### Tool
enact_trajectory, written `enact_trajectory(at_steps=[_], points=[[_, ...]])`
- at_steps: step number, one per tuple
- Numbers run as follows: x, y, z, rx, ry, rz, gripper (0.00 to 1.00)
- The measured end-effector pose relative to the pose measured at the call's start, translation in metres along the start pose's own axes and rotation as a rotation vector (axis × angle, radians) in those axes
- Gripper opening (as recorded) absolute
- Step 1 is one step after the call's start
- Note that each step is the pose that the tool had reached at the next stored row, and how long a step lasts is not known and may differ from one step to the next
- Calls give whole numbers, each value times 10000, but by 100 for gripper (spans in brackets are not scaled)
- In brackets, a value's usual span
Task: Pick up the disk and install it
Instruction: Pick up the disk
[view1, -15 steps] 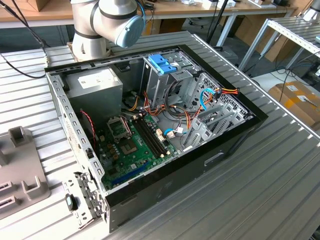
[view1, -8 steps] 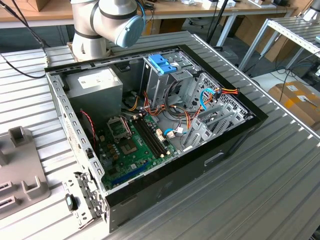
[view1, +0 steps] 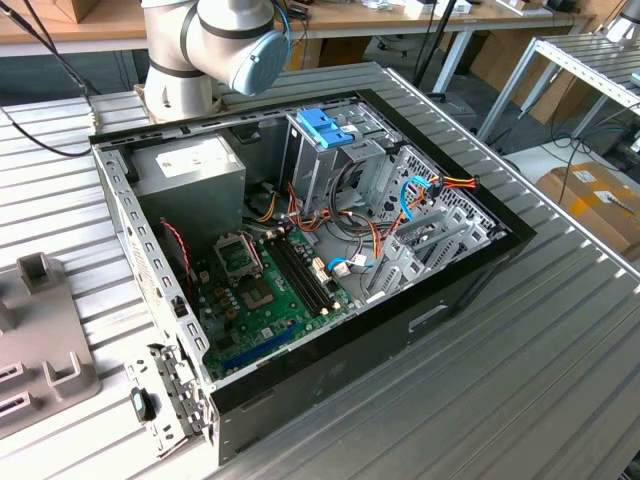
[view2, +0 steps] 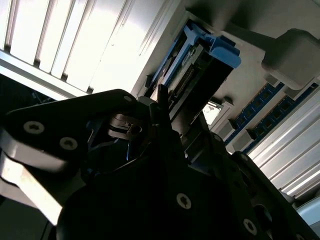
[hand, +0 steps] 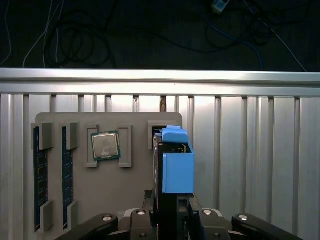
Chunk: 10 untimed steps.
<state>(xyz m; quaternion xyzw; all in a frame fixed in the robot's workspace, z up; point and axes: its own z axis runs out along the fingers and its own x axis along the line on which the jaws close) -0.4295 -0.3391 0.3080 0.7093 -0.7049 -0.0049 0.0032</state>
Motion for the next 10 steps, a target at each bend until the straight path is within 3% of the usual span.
enact_trajectory(at_steps=[10], points=[[0,1,0,-1,0,0,35]])
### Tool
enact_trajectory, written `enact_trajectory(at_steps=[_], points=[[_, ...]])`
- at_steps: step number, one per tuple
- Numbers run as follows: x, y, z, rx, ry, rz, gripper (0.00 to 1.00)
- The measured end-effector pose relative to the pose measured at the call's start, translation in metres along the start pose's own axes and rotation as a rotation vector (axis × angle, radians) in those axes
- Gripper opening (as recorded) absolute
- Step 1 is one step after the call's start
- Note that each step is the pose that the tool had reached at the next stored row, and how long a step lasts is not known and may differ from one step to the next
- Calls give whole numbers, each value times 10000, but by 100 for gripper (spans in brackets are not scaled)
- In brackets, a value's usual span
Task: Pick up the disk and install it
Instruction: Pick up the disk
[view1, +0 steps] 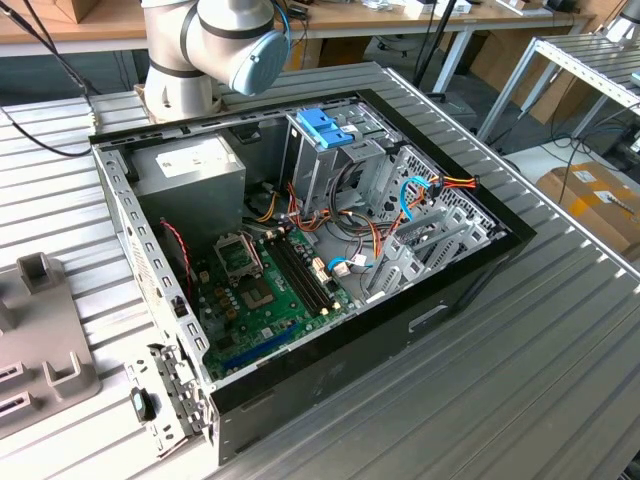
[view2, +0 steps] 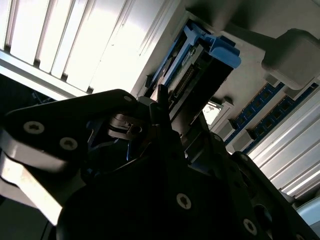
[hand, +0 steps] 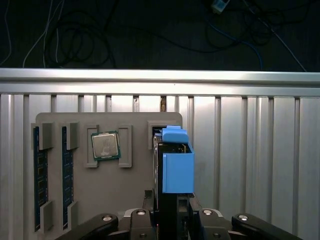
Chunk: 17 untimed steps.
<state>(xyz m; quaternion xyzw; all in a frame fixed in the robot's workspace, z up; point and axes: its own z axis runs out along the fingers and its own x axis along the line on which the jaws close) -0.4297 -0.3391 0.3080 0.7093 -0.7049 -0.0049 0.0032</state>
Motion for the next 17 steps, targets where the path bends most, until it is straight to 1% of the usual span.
enact_trajectory(at_steps=[3,8,9,11,13,14,15,17], points=[[0,1,-10,1,0,0,35],[0,1,-94,1,0,0,35],[0,2,-131,1,0,0,35],[-1,3,-258,1,0,0,35],[-1,4,-338,4,0,0,35],[-1,5,-410,6,-1,0,35],[-1,5,-450,7,-1,0,35],[-1,7,-571,9,0,0,35]])
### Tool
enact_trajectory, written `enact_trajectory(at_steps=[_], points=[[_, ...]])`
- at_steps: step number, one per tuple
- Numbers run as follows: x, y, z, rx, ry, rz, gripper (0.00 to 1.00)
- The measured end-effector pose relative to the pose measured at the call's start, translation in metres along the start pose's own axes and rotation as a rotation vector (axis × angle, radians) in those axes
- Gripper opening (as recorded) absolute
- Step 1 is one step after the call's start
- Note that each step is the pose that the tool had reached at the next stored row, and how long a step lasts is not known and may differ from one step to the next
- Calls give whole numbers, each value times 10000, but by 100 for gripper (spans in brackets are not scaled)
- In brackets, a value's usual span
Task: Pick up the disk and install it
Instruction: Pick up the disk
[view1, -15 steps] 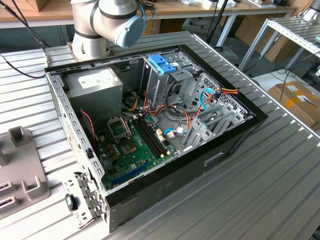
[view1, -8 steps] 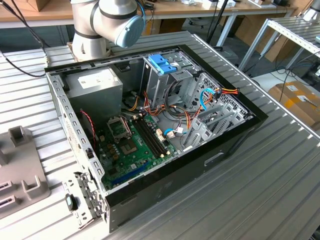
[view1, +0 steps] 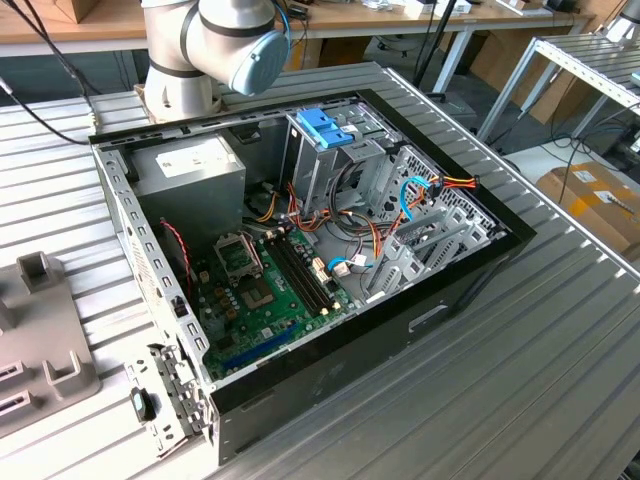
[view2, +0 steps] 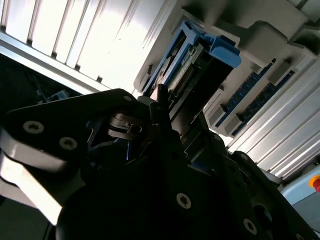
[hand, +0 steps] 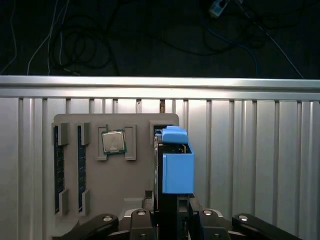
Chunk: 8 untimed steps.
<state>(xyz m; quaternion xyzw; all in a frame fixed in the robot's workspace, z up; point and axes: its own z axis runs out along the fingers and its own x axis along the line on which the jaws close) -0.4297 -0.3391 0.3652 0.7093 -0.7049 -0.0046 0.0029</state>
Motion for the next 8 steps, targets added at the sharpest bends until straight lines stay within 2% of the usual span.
enact_trajectory(at_steps=[1,3,4,6,8], points=[[0,1,-41,2,0,0,35],[-1,3,-237,13,-1,0,35],[-1,3,-304,17,-1,0,35],[-1,4,-355,21,0,0,35],[-1,4,-372,24,-1,0,35]])
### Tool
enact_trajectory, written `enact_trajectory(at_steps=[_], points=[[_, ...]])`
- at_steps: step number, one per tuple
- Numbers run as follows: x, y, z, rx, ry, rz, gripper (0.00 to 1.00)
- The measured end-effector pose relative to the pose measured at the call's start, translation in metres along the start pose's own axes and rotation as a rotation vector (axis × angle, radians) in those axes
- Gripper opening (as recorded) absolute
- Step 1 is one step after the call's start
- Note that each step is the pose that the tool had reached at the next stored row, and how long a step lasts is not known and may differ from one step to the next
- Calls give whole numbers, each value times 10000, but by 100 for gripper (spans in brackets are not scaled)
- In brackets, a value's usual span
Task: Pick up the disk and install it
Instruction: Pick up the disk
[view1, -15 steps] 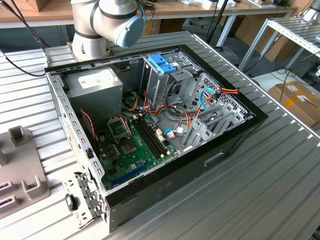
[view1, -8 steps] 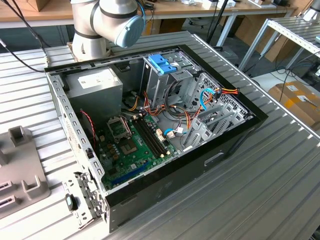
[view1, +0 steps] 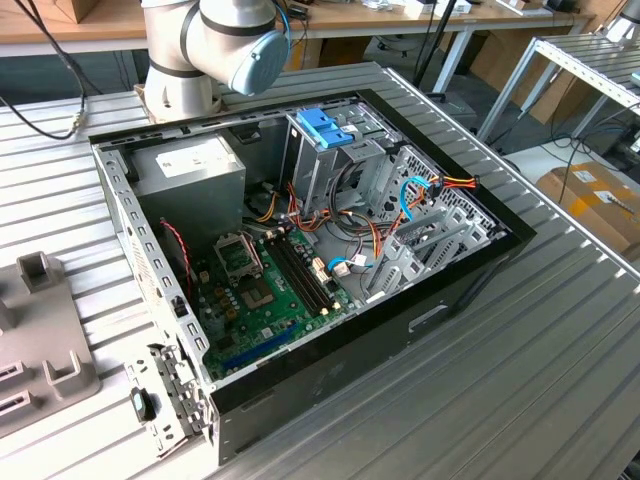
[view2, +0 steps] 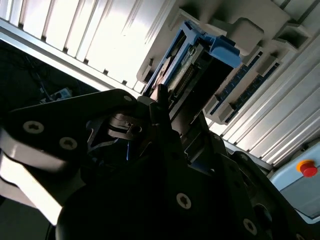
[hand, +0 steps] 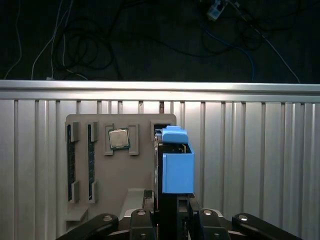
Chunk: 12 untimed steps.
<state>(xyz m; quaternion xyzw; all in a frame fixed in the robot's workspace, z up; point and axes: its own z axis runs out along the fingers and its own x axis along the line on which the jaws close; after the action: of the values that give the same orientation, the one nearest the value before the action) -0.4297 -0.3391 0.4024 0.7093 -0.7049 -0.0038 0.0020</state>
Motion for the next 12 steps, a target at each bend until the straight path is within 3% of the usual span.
enact_trajectory(at_steps=[6,9,12], points=[[0,0,-21,-5,2,0,35],[0,0,-105,-2,1,0,35],[-1,2,-237,-2,2,0,35]])
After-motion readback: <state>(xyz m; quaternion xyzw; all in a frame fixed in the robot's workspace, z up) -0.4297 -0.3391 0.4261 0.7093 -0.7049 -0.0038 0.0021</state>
